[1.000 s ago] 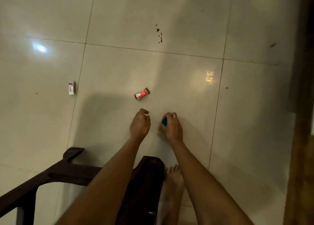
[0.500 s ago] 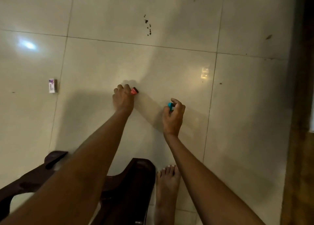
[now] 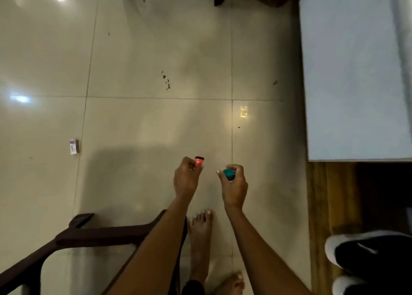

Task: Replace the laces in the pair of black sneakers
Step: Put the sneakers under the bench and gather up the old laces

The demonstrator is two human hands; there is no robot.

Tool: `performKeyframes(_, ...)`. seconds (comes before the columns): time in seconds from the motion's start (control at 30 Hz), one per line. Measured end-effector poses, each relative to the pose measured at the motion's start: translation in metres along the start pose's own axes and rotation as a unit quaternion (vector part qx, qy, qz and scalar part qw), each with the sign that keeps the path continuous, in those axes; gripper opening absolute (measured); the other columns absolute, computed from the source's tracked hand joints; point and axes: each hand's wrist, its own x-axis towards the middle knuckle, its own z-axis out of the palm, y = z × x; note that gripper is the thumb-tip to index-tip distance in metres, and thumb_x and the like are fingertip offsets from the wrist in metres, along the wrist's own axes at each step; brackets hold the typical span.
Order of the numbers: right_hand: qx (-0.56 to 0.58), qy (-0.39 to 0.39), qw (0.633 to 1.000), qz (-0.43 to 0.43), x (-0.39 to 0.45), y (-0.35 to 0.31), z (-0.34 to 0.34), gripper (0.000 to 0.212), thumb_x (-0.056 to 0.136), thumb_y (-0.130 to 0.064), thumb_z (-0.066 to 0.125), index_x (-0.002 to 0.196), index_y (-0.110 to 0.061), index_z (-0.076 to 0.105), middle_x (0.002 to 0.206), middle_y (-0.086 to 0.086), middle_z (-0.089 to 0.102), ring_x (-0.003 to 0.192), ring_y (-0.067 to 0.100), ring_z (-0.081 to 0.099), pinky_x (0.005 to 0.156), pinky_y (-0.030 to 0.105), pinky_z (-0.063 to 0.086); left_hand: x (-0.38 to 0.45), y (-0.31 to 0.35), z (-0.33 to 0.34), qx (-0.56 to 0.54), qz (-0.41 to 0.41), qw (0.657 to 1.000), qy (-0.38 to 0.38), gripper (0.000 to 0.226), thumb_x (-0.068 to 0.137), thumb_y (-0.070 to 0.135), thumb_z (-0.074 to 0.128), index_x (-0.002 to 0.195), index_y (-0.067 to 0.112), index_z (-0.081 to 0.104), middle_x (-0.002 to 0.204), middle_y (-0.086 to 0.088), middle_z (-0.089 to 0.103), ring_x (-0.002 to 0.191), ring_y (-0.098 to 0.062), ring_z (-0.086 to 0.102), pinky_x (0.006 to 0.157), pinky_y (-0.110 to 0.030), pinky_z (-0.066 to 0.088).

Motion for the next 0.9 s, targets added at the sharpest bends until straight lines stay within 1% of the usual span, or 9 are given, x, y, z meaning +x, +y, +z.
performKeyframes(0.07,0.023,0.023,0.999,0.026,-0.016,-0.021,-0.034,0.030,0.088,-0.016,0.066,0.116,-0.012,0.057,0.114,0.009,0.061,0.108,0.025,0.059,0.083,0.018,0.043,-0.041,0.035,0.002,-0.022,0.025,0.999,-0.040,0.026,0.086,0.024,0.067,0.107,0.010,0.062,0.098,-0.006,0.068,0.084,-0.018,0.062,0.067,-0.022,0.043)
performKeyframes(0.13,0.046,0.036,0.998,0.027,-0.035,-0.042,-0.069,0.036,0.091,-0.015,0.061,0.127,-0.013,0.053,0.127,0.007,0.058,0.118,0.021,0.054,0.090,0.017,0.040,-0.082,0.069,0.004,-0.048,0.045,0.996,-0.063,0.024,0.087,0.021,0.065,0.109,0.010,0.064,0.097,-0.006,0.069,0.084,-0.016,0.062,0.070,-0.021,0.045)
performKeyframes(0.23,0.101,0.079,0.991,0.021,-0.061,-0.071,-0.125,0.044,0.091,-0.019,0.062,0.133,-0.015,0.049,0.132,0.001,0.055,0.121,0.015,0.051,0.092,0.015,0.039,-0.141,0.121,0.010,-0.078,0.070,0.991,-0.078,0.018,0.090,0.021,0.061,0.102,0.008,0.066,0.092,-0.007,0.069,0.083,-0.019,0.064,0.073,-0.031,0.051)
performKeyframes(0.37,0.135,0.151,0.979,0.016,-0.095,-0.103,-0.201,0.032,0.088,-0.025,0.066,0.119,-0.016,0.059,0.115,0.001,0.062,0.105,0.012,0.056,0.085,0.014,0.041,-0.210,0.178,0.009,-0.041,0.149,0.984,-0.094,0.022,0.095,0.027,0.052,0.097,0.008,0.064,0.080,-0.006,0.065,0.070,-0.017,0.059,0.063,-0.030,0.046)
performKeyframes(0.47,0.154,0.200,0.968,0.009,-0.115,-0.123,-0.272,0.022,0.090,-0.021,0.064,0.109,-0.012,0.068,0.110,0.004,0.063,0.099,0.011,0.058,0.079,0.001,0.039,-0.268,0.226,0.012,-0.029,0.197,0.972,-0.122,0.028,0.097,0.034,0.046,0.093,0.010,0.061,0.071,0.002,0.058,0.059,-0.009,0.051,0.053,-0.024,0.038)
performKeyframes(0.57,0.157,0.251,0.955,0.019,-0.129,-0.141,-0.329,0.020,0.092,-0.014,0.060,0.109,-0.008,0.069,0.114,0.006,0.063,0.099,0.009,0.055,0.079,-0.004,0.034,-0.319,0.264,0.022,-0.004,0.225,0.958,-0.178,0.028,0.100,0.030,0.041,0.096,0.009,0.060,0.078,-0.003,0.062,0.065,-0.013,0.055,0.057,-0.028,0.041)
performKeyframes(0.67,0.149,0.329,0.932,0.042,-0.142,-0.143,-0.387,0.025,0.097,-0.014,0.052,0.116,-0.005,0.065,0.121,0.009,0.061,0.110,0.016,0.054,0.090,0.002,0.028,-0.367,0.298,0.042,0.033,0.244,0.932,-0.267,0.023,0.099,0.026,0.042,0.098,0.011,0.058,0.084,-0.004,0.063,0.078,-0.021,0.060,0.066,-0.030,0.043)
performKeyframes(0.77,0.192,0.369,0.906,0.080,-0.144,-0.127,-0.433,0.028,0.097,-0.004,0.047,0.123,0.000,0.058,0.129,0.016,0.051,0.121,0.025,0.048,0.105,0.021,0.031,-0.399,0.327,0.068,0.075,0.276,0.904,-0.319,0.024,0.099,0.022,0.041,0.107,0.007,0.058,0.095,-0.010,0.065,0.087,-0.025,0.061,0.074,-0.032,0.044)
performKeyframes(0.9,0.208,0.425,0.875,0.106,-0.138,-0.091,-0.494,0.036,0.089,0.013,0.045,0.120,-0.002,0.052,0.122,0.015,0.057,0.112,0.030,0.055,0.100,0.031,0.041,-0.432,0.353,0.115,0.121,0.317,0.863,-0.375,0.024,0.099,0.020,0.042,0.103,0.005,0.061,0.084,-0.006,0.067,0.070,-0.013,0.055,0.065,-0.023,0.035)
